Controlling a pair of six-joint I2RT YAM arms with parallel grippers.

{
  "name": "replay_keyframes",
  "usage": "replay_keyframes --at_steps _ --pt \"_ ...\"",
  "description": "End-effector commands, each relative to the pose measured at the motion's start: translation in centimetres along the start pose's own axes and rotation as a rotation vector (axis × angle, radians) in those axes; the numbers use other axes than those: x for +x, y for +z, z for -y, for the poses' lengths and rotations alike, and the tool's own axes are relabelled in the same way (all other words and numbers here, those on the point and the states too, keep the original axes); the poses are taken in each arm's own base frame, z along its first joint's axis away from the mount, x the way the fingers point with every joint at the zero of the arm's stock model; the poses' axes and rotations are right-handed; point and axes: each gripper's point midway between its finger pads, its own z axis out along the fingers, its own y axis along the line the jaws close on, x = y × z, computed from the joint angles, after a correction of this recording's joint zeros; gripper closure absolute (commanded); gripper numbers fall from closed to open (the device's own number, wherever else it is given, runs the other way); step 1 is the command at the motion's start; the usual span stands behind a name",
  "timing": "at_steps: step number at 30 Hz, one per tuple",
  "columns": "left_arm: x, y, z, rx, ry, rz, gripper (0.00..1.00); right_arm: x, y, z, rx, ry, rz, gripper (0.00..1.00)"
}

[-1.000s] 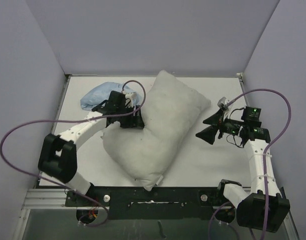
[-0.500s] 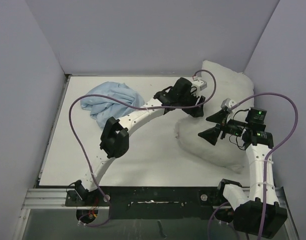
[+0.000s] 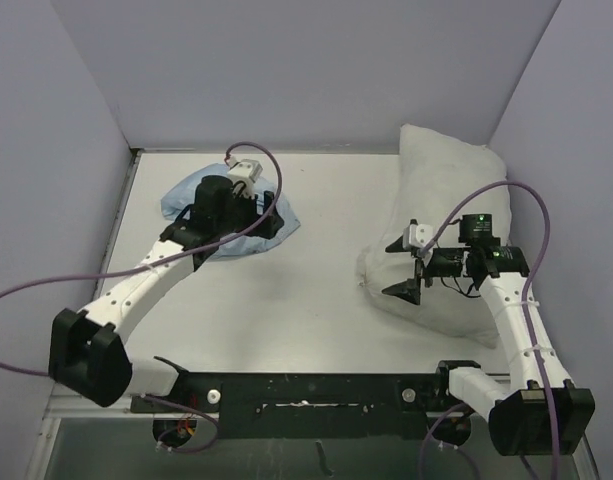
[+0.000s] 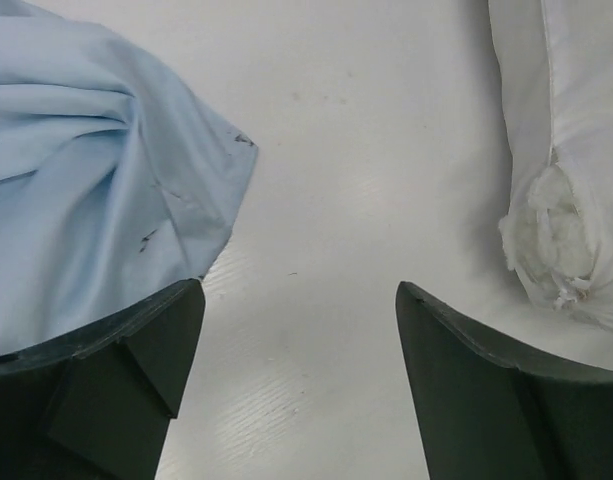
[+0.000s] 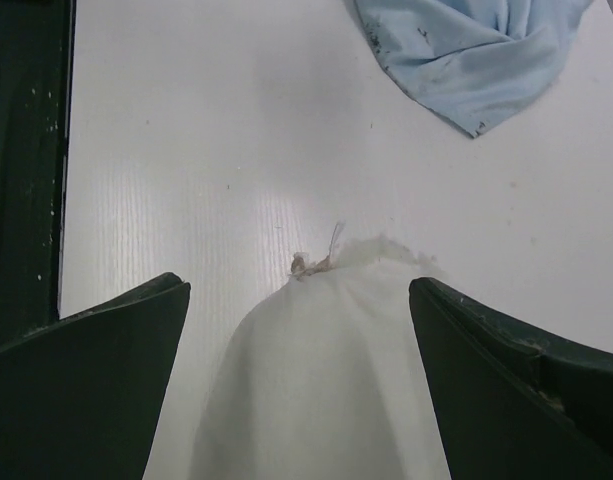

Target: Put the pillow into the pillowcase

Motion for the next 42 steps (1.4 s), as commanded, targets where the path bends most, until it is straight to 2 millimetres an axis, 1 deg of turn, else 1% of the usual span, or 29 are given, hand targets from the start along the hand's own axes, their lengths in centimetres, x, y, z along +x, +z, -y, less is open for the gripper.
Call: replay_keyframes --at_steps 1,4,6,7,10,11,13,15,16,17,18,19,20,21,23,25,26,28,29,31,33,35,37,40,42 --pt "-1.9 -3.8 -2.8 -0.074 0.067 0.083 0.23 0.0 0.5 1.3 -0.058 -0.288 -0.128 0.02" --pt "0.2 -4.0 -5.7 -0.202 0.142 -0.032 0.23 1.1 0.4 2.9 -0.034 -0.223 -0.187 0.02" --pt "1.5 -3.2 -7.4 -0.259 0.184 -0.107 0.23 2.8 0.2 3.4 -0.008 -0.169 -0.224 0.02" --pt "1.7 -2.6 -8.1 -0.286 0.197 -0.131 0.23 3.7 0.2 3.3 0.006 -0.155 -0.239 0.02" --pt "2.2 -0.2 -10.2 -0.363 0.235 -0.199 0.23 5.6 0.1 3.2 0.044 -0.168 -0.278 0.02" --pt "2.8 1.1 -11.2 -0.394 0.251 -0.236 0.23 5.9 0.0 3.1 0.055 -0.168 -0.282 0.02" --pt "3.3 3.1 -13.0 -0.454 0.273 -0.280 0.23 6.5 0.0 2.7 0.056 -0.167 -0.290 0.02" --pt "4.3 5.1 -14.5 -0.495 0.298 -0.336 0.25 6.9 0.1 2.5 0.050 -0.159 -0.295 0.02" --pt "4.8 6.1 -15.2 -0.513 0.306 -0.362 0.29 7.1 0.2 2.5 0.047 -0.154 -0.298 0.02" --pt "5.3 6.9 -15.8 -0.526 0.314 -0.388 0.37 7.2 0.2 2.5 0.042 -0.148 -0.300 0.02" --pt "5.6 7.5 -16.2 -0.536 0.321 -0.411 0.54 7.4 0.3 2.4 0.036 -0.139 -0.304 0.02" --pt "5.6 7.9 -16.2 -0.534 0.323 -0.428 0.83 7.4 0.3 2.5 0.032 -0.135 -0.307 0.02" --pt "5.6 7.9 -15.7 -0.525 0.310 -0.448 1.00 7.5 0.4 2.4 0.028 -0.127 -0.309 0.02" --pt "4.8 7.8 -14.8 -0.506 0.304 -0.438 1.00 7.4 0.5 2.4 0.023 -0.122 -0.308 0.02" --pt "2.2 7.1 -11.8 -0.434 0.315 -0.362 1.00 7.4 0.6 2.3 0.017 -0.117 -0.308 0.02" --pt "-1.2 5.7 -7.2 -0.299 0.323 -0.242 1.00 7.0 0.7 2.4 0.017 -0.123 -0.302 0.02" --pt "-3.0 4.6 -4.4 -0.202 0.298 -0.179 1.00 6.6 0.7 2.5 0.019 -0.120 -0.291 0.02" --pt "-6.6 2.0 0.9 0.000 0.198 -0.062 1.00 5.4 0.8 2.5 0.025 -0.104 -0.255 0.02" --pt "-8.1 0.7 3.1 0.087 0.159 -0.012 1.00 4.8 0.8 2.3 0.022 -0.097 -0.231 0.02" --pt "-10.5 -1.2 6.6 0.227 0.089 0.071 1.00 2.8 0.9 1.7 0.001 -0.097 -0.147 0.02" --pt "-11.6 -2.4 9.3 0.351 0.042 0.099 1.00 1.1 0.7 1.0 -0.015 -0.099 -0.070 0.02" --pt "-11.9 -2.7 10.8 0.422 -0.001 0.103 1.00 -0.3 0.4 0.7 -0.019 -0.097 -0.003 0.02" --pt "-11.9 -2.7 11.6 0.472 -0.032 0.100 1.00 -1.2 0.0 0.6 -0.017 -0.090 0.043 0.02" --pt "-11.1 -2.9 12.1 0.509 -0.065 0.082 1.00 -1.9 0.1 1.1 -0.015 -0.088 0.070 0.02" --pt "-10.6 -3.4 12.3 0.523 -0.078 0.073 1.00 -1.9 0.4 2.1 -0.002 -0.084 0.058 0.02"
